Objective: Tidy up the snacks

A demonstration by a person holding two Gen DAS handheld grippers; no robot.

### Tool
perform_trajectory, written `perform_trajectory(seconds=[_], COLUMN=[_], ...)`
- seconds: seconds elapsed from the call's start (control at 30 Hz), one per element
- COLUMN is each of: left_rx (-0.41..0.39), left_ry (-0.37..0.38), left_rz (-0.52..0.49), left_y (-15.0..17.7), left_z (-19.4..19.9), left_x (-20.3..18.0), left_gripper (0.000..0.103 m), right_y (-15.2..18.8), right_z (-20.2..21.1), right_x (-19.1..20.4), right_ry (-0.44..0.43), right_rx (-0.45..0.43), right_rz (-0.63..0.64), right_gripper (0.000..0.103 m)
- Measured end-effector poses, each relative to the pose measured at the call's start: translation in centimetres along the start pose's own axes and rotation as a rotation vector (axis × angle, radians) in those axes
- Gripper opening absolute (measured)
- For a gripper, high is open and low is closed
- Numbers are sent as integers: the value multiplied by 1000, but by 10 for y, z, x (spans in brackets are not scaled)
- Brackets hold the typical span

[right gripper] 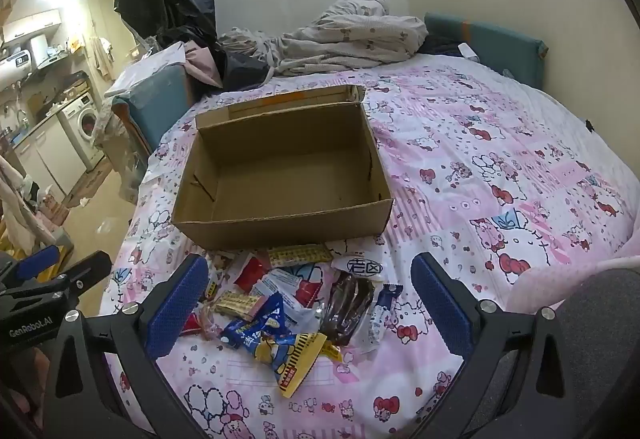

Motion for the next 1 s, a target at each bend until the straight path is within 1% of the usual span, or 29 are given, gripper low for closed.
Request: perform_trajectory(seconds=[0.1,0.13,0.23,0.37,1.0], left_rx=[2,8,25,-6,1], left_ry=[-2,-24,-33,-19,-17], left_rz=[-13,-28,-35,-24,-26], left_y=[1,1,0,2,-2], left_z=[2,0,-5,0,-1], left_x=[2,-1,-5,-5,-5], left_gripper=[103,103,103,103,103], right_y=[1,1,1,1,2], right_z=[0,0,0,0,0], right_x=[0,0,-1,-1,0], right_ry=[1,4,1,-3,-4], right_rx=[9,6,7,6,4], right_rz=[1,3,-1,-5,-9], right_gripper=[103,103,103,103,103])
Point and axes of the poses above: each gripper's, at about its wrist camera, not at the fingertips, and z roughly against the way its jaws point, x to its left, y to its underside, the point moved 7 cm from there along -z, roughly the way its jaws point, and after that the axes turned 12 degrees about z, right-handed, at the moved point
